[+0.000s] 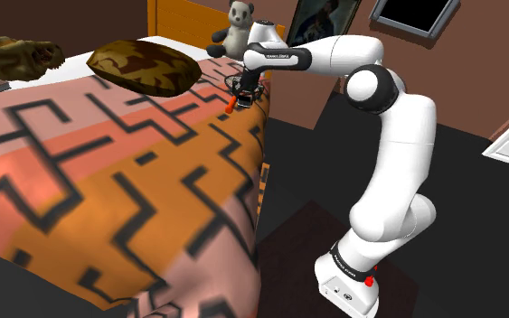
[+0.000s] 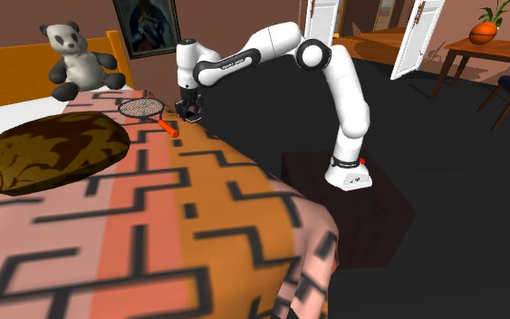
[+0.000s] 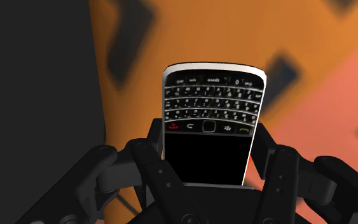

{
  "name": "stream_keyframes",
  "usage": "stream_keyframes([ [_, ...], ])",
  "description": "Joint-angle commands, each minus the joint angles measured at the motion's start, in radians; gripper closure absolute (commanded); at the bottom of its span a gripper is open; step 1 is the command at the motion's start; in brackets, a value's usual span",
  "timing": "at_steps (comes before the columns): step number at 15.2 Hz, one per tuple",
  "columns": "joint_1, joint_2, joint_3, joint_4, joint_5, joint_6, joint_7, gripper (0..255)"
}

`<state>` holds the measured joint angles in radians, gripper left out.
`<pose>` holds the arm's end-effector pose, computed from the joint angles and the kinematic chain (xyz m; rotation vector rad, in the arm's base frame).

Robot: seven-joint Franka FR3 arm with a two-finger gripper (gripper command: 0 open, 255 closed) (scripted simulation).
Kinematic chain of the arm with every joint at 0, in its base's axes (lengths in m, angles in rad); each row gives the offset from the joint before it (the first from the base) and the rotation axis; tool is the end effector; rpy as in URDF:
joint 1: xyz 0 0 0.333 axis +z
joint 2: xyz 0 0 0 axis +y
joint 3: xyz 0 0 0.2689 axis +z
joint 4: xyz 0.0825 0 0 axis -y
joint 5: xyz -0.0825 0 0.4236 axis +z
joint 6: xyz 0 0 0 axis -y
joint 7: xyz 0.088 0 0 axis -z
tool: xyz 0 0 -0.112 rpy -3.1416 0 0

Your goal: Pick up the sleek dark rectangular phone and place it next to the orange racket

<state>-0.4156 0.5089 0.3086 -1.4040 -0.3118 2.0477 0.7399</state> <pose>0.7210 -0.1300 0.3784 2.8163 -1.1482 0.2988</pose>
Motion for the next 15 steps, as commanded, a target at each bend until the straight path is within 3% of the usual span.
stream_keyframes([
  [1, -0.001, 0.010, -0.002, -0.004, -0.003, 0.014, 0.000, 255],
  [15, 0.001, 0.067, -0.020, -0.103, -0.038, 0.166, 0.039, 255],
])
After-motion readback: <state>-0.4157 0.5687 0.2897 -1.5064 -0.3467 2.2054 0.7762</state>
